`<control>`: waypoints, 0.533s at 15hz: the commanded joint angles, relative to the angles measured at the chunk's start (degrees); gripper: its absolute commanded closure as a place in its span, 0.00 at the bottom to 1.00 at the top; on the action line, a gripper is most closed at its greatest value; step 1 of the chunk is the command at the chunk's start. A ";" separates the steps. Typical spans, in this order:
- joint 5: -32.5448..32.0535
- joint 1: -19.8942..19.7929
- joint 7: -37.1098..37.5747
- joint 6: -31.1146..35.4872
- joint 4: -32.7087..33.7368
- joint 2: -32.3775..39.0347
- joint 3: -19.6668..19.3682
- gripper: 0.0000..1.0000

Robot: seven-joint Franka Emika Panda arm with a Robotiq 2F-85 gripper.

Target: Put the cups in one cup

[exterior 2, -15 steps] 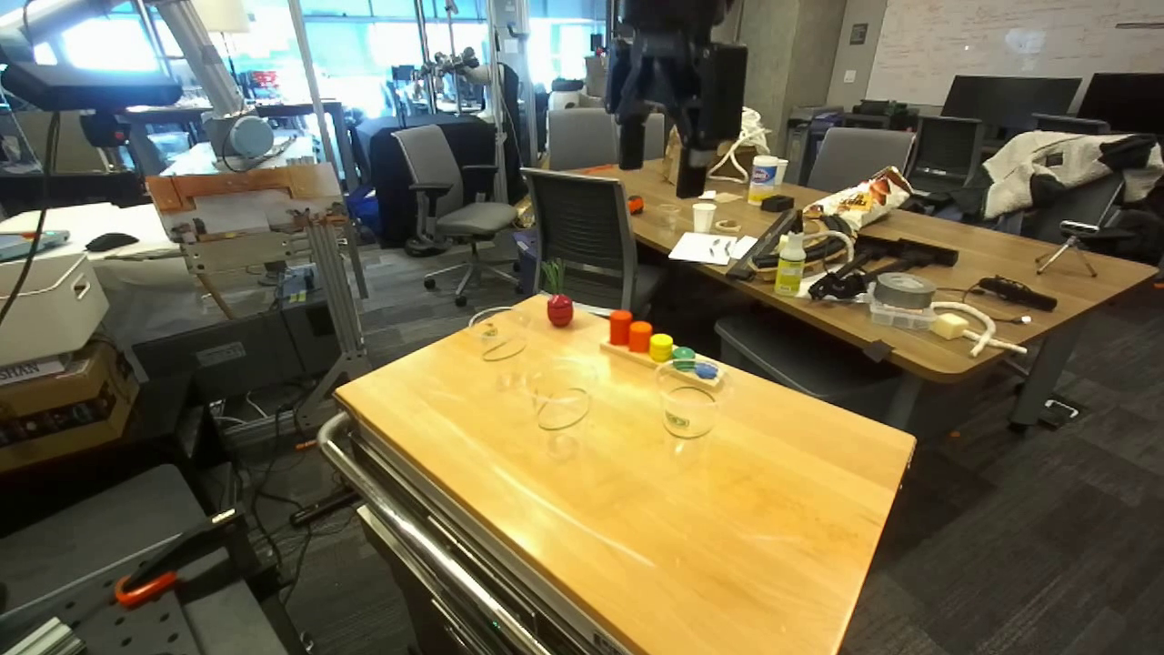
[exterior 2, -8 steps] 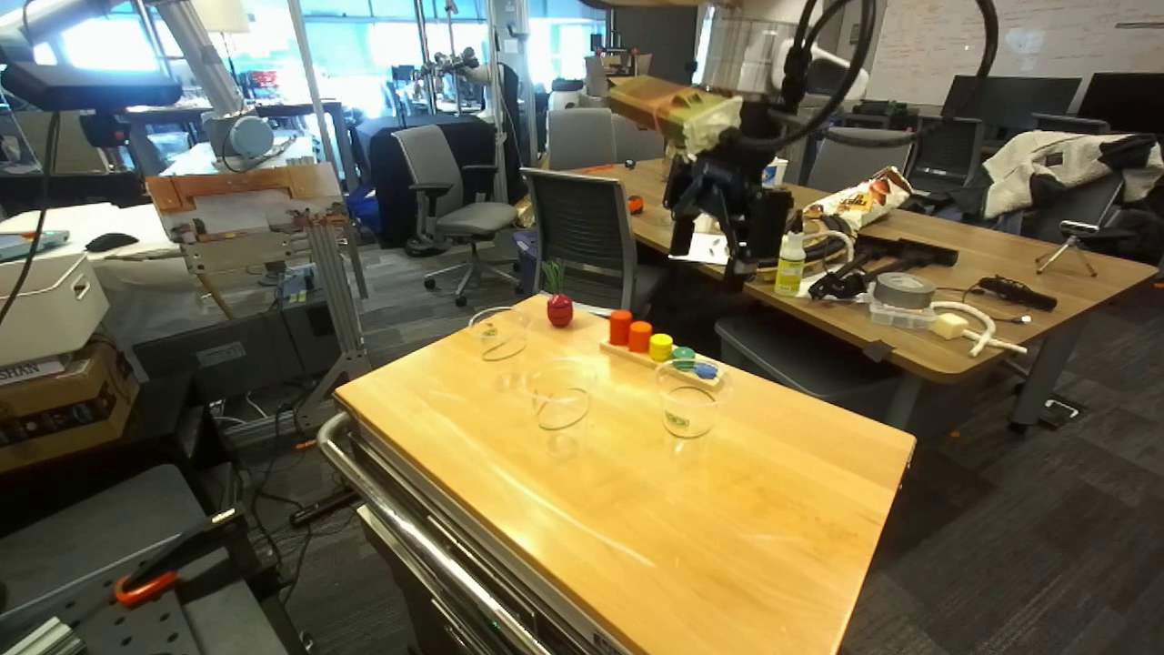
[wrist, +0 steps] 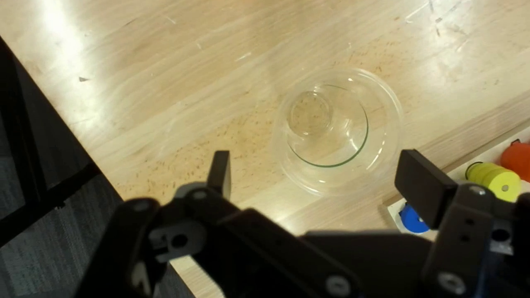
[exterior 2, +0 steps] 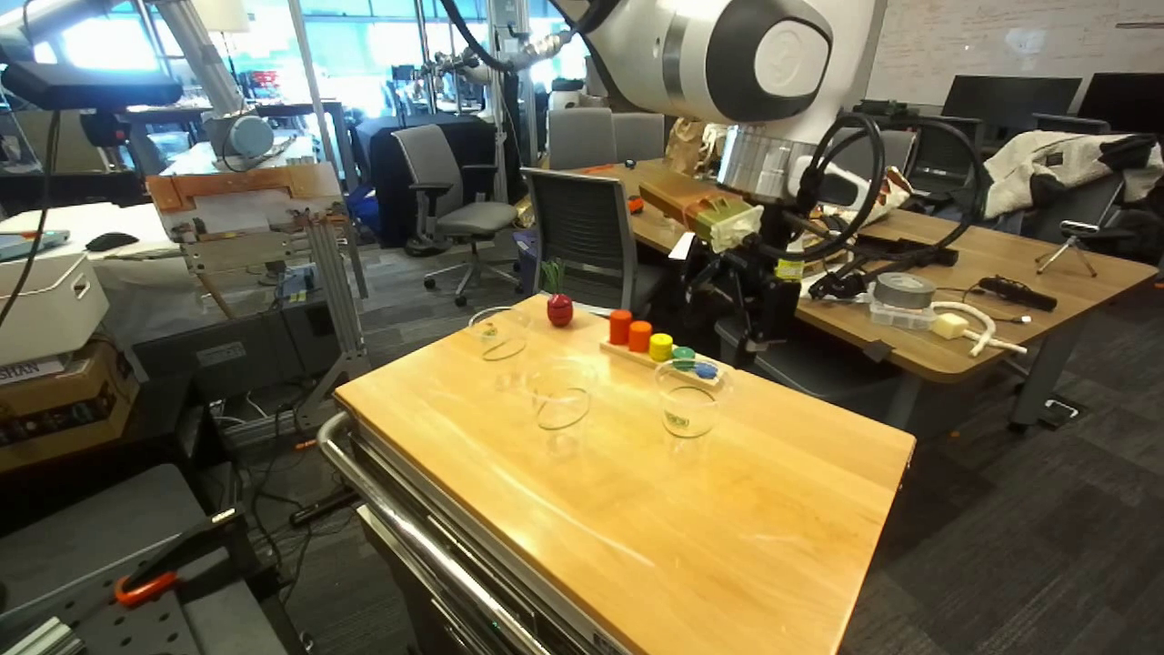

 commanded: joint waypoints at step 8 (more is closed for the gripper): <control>-0.18 -0.60 0.43 -4.88 7.42 8.57 -0.24 0.00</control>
